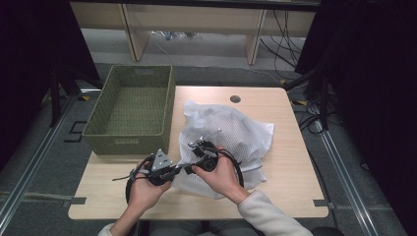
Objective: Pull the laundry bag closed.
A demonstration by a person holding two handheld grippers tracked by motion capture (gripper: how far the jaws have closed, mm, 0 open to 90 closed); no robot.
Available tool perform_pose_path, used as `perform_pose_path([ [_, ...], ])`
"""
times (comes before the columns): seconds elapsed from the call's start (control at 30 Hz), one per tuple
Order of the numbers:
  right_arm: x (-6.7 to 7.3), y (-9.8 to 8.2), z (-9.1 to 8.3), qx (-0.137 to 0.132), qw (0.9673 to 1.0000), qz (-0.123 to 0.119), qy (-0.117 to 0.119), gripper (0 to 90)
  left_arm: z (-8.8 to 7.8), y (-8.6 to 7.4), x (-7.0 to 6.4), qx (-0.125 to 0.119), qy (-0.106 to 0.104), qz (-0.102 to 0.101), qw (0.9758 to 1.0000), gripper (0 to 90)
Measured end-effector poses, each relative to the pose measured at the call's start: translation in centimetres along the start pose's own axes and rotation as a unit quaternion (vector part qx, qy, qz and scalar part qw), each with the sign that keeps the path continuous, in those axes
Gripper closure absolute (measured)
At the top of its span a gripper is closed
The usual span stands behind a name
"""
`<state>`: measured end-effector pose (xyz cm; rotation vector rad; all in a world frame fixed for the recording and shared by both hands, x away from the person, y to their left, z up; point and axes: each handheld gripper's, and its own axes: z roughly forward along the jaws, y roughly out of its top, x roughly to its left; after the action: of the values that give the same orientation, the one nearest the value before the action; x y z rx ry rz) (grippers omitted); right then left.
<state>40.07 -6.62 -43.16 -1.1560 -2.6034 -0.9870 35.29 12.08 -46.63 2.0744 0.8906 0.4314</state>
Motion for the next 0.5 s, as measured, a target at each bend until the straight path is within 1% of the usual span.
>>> perform_pose_path([
  [0.03,0.00,0.00,0.00,0.000,1.0000,0.000,0.000,87.1,0.00,0.00,0.00,0.000,0.000,0.000,1.0000,88.7],
  [0.07,0.05,0.01,0.13,0.004,1.0000,-0.005,-0.001,87.1,-0.12,0.05,-0.29,-0.003,0.012,0.002,0.9999,88.7],
  [0.1,0.05,0.01,0.17,0.003,1.0000,-0.002,-0.002,87.1,-0.17,0.10,-0.30,-0.006,0.011,0.006,0.9999,88.7],
  [0.13,-0.05,0.03,0.17,0.002,1.0000,0.000,-0.003,87.1,-0.29,0.14,-0.42,-0.005,0.008,0.000,1.0000,88.7],
  [0.17,-0.14,0.04,0.22,0.002,1.0000,-0.001,0.002,87.1,-0.35,0.18,-0.45,-0.001,0.013,-0.001,0.9999,88.7],
  [0.2,-0.16,0.04,0.21,0.003,1.0000,-0.001,-0.001,87.2,-0.41,0.22,-0.51,-0.003,0.005,-0.005,1.0000,88.7],
  [0.27,-0.34,0.06,0.30,0.002,1.0000,-0.001,-0.006,87.1,-0.57,0.33,-0.61,-0.001,0.014,0.006,0.9999,88.7],
  [0.3,-0.34,0.06,0.30,0.002,1.0000,-0.001,-0.006,87.1,-0.57,0.33,-0.61,-0.001,0.014,0.006,0.9999,88.7],
  [0.33,-0.59,0.04,0.36,0.004,1.0000,0.002,-0.008,87.1,-0.68,0.38,-0.59,-0.003,0.004,0.010,0.9999,88.7],
  [0.4,-0.72,-0.01,0.35,0.006,0.9999,0.003,-0.011,87.1,-0.71,0.36,-0.57,-0.010,0.011,0.007,0.9999,88.7],
  [0.43,-0.72,-0.01,0.35,0.006,0.9999,0.003,-0.011,87.1,-0.71,0.36,-0.57,-0.010,0.011,0.007,0.9999,88.7],
  [0.47,-0.66,-0.01,0.26,0.005,0.9999,-0.001,-0.011,87.1,-0.79,0.33,-0.52,-0.005,0.014,0.001,0.9999,88.7],
  [0.5,-0.49,-0.01,0.20,0.006,0.9999,0.002,-0.014,87.1,-0.75,0.30,-0.45,-0.009,0.013,0.004,0.9999,88.7],
])
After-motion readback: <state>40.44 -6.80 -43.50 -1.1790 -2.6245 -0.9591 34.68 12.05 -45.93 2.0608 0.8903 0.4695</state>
